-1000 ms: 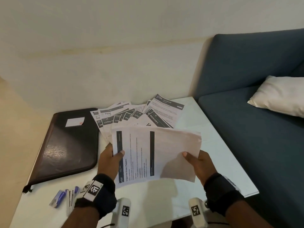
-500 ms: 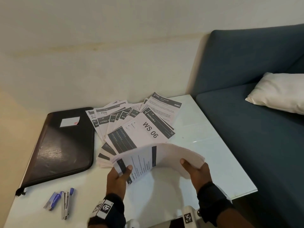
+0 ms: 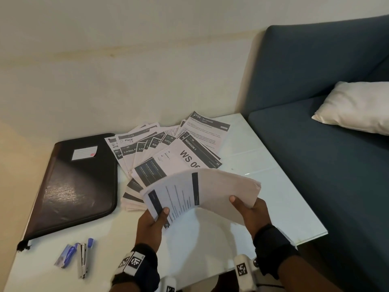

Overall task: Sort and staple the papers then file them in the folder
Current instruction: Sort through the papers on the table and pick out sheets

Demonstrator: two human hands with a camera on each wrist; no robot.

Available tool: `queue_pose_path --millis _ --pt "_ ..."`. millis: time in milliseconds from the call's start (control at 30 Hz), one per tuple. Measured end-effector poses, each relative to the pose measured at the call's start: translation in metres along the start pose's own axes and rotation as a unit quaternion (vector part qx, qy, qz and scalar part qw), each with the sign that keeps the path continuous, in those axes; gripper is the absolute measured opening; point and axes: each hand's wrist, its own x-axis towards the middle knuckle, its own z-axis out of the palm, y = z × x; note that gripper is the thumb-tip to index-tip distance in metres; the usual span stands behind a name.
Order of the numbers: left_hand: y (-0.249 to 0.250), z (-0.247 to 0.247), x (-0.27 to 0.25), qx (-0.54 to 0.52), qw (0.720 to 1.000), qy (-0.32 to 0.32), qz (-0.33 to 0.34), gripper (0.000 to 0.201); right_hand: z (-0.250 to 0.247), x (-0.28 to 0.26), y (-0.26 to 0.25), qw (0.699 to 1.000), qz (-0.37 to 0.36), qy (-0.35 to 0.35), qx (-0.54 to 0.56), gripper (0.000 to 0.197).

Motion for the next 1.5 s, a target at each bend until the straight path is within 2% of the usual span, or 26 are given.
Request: queue_pose_path --millis 100,233,300,367,400,433,467,533,600,700,733,767,833,900,967,1033,1067,1133,1200,1267,1367,1500 --pt "-0.002 0.001 0.003 0.005 1.0 0.014 -0.012 0.019 0.003 -0.002 0.003 1.0 0.01 -0.017 -0.005 0.015" --pt "0.004 -0.004 0.004 0.032 0.999 0.038 -0.018 0.014 0.0 0.008 0.004 1.0 -0.009 0.007 -0.025 0.027" --pt "0.025 -0.009 0.007 0.081 0.995 0.055 0.02 0.009 -0.002 0.016 -0.007 0.994 -0.046 0.053 -0.084 0.055" --pt "0.053 -0.015 0.008 0.163 0.982 0.041 0.088 0.01 -0.004 0.019 -0.027 0.97 -0.103 0.131 -0.177 0.086" --pt "0.07 -0.017 0.006 0.217 0.966 0.027 0.136 0.01 -0.004 0.017 -0.039 0.953 -0.153 0.138 -0.221 0.093" --pt "0.087 -0.02 0.003 0.282 0.939 0.022 0.198 0.009 -0.002 0.014 -0.05 0.934 -0.212 0.114 -0.263 0.092" --pt "0.101 -0.022 0.0 0.346 0.899 0.017 0.268 0.01 0.003 0.011 -0.061 0.914 -0.269 0.067 -0.296 0.087" --pt "0.119 -0.023 -0.004 0.444 0.825 0.006 0.348 0.025 0.017 0.003 -0.076 0.88 -0.344 -0.034 -0.327 0.072" --pt "0.131 -0.024 -0.008 0.487 0.8 0.011 0.351 0.033 0.026 0.001 -0.082 0.87 -0.382 -0.092 -0.296 0.051" --pt "0.138 -0.025 -0.015 0.507 0.78 0.006 0.367 0.029 0.029 -0.001 -0.086 0.909 -0.329 -0.133 -0.217 0.032" --pt "0.137 -0.027 -0.014 0.497 0.785 0.001 0.371 0.024 0.028 -0.001 -0.086 0.919 -0.308 -0.134 -0.207 0.027" --pt "0.138 -0.032 -0.012 0.463 0.813 -0.008 0.352 0.017 0.026 0.0 -0.085 0.926 -0.293 -0.133 -0.199 0.022" --pt "0.136 -0.047 -0.003 0.366 0.888 -0.029 0.279 0.01 0.023 -0.001 -0.083 0.94 -0.262 -0.133 -0.173 0.011" --pt "0.126 -0.059 0.005 0.245 0.944 -0.041 0.217 0.012 0.022 0.0 -0.079 0.958 -0.223 -0.122 -0.134 0.009" --pt "0.115 -0.058 0.004 0.054 0.987 -0.049 0.146 0.022 0.024 0.0 -0.076 0.97 -0.194 -0.106 -0.097 0.012" --pt "0.103 -0.043 -0.003 -0.12 0.986 -0.097 0.064 0.041 0.028 -0.002 -0.075 0.979 -0.171 -0.093 -0.057 0.017" --pt "0.098 -0.034 -0.005 -0.148 0.982 -0.105 0.051 0.041 0.031 -0.004 -0.073 0.983 -0.158 -0.088 -0.036 0.016" --pt "0.092 -0.015 -0.008 -0.112 0.988 -0.068 0.083 0.026 0.037 -0.006 -0.069 0.988 -0.138 -0.076 -0.006 0.013" --pt "0.091 -0.003 -0.009 -0.093 0.989 -0.013 0.11 0.025 0.042 -0.007 -0.063 0.989 -0.136 -0.057 0.009 0.01" --pt "0.089 0.003 -0.008 -0.097 0.987 0.021 0.126 0.024 0.046 -0.01 -0.058 0.987 -0.15 -0.044 0.029 0.017" --pt "0.081 0.008 -0.009 -0.092 0.987 0.032 0.129 0.025 0.051 -0.013 -0.043 0.985 -0.16 -0.039 0.045 0.028" --pt "0.057 0.01 -0.014 -0.076 0.994 0.013 0.081 0.027 0.052 -0.017 -0.015 0.991 -0.127 -0.048 0.012 0.028"
